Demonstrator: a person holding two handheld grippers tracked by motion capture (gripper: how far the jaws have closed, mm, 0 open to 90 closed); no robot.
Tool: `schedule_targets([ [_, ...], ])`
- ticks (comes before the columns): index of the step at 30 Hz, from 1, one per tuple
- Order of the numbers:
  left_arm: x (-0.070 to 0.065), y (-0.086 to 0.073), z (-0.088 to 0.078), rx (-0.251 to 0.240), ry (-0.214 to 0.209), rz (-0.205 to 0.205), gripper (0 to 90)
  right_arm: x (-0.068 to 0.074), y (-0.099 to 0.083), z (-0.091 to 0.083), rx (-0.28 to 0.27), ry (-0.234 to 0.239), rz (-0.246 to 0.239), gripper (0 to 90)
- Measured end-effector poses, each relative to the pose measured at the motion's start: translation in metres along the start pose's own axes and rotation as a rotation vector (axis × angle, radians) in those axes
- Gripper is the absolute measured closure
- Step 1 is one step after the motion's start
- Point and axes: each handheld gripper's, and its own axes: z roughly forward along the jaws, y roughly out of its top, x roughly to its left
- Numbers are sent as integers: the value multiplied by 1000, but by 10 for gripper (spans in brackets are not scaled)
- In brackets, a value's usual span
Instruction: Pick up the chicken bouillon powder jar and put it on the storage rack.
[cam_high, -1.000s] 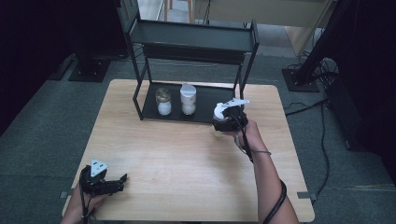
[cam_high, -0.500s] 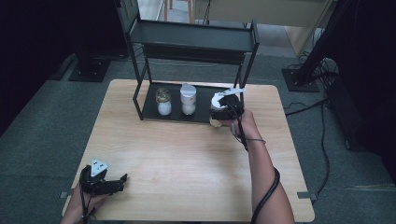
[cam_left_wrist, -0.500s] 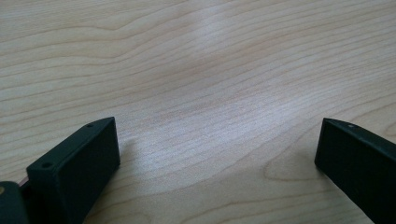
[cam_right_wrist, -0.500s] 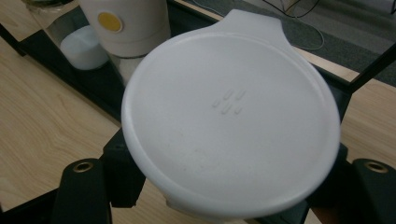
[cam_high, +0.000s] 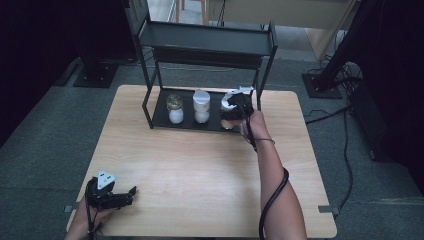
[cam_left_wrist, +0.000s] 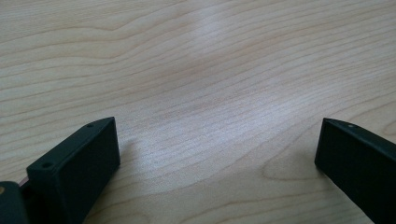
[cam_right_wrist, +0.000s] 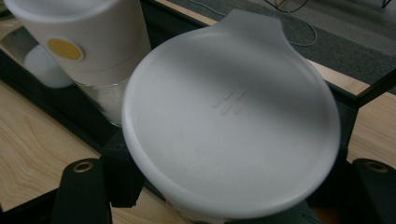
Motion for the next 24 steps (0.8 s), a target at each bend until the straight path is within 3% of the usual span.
schedule_targets([
  [9, 0, 0, 0, 0, 0, 1, 0, -2, -7, 9, -23, -13, 41, 299],
  [12, 0, 0, 0, 0, -1, 1, 0, -3, -7, 4, -37, 6, 57, 209],
  [17, 0, 0, 0, -1, -2, 2, 0, 2, -12, -1, -21, 19, 19, 125],
  [21, 0, 0, 0, 0, -2, 4, 0, 5, -21, -5, -35, 19, 30, 109],
  [24, 0, 0, 0, 0, -3, 4, 0, 9, -30, -7, -53, -12, 26, 109],
])
